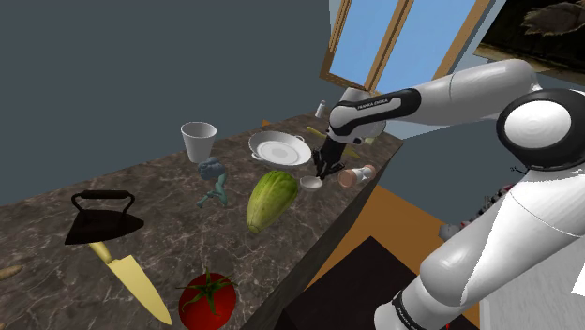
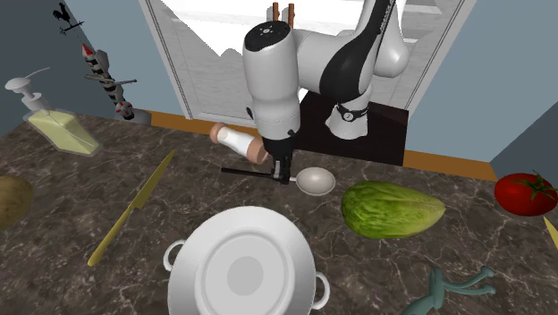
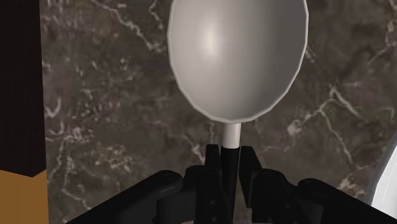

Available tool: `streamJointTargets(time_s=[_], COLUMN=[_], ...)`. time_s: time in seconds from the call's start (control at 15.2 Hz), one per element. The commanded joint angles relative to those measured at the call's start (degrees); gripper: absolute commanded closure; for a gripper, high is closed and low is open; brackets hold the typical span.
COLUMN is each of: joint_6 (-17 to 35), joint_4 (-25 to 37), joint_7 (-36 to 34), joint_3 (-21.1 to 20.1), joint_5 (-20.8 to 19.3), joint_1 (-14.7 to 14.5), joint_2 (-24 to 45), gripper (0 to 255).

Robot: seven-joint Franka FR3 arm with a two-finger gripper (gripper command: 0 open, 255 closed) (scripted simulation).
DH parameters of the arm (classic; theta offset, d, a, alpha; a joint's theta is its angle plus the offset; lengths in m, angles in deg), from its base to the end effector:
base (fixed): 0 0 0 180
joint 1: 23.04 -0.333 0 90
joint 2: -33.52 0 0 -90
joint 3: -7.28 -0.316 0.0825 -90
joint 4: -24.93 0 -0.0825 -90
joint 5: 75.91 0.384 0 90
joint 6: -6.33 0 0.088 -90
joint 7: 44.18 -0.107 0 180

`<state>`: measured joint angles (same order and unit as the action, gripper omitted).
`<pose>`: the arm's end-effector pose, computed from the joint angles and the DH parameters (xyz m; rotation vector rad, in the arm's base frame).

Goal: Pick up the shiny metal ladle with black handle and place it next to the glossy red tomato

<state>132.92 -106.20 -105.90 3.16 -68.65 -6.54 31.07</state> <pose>0.4936 -0.1040 0.3667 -2.3738 1.9410 0.1131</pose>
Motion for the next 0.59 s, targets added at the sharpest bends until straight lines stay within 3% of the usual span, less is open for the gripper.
streamJointTargets(time_s=[0.0, 0.53], joint_6=[-1.71, -7.89], joint_4=[0.88, 4.26], joint_7=[-0.24, -0.79], joint_3=[-0.01, 0.10], joint_5=[-0.08, -0.34], joint_1=[-0.01, 0.08], joint_2=[-0.79, -3.62], gripper=[255, 255])
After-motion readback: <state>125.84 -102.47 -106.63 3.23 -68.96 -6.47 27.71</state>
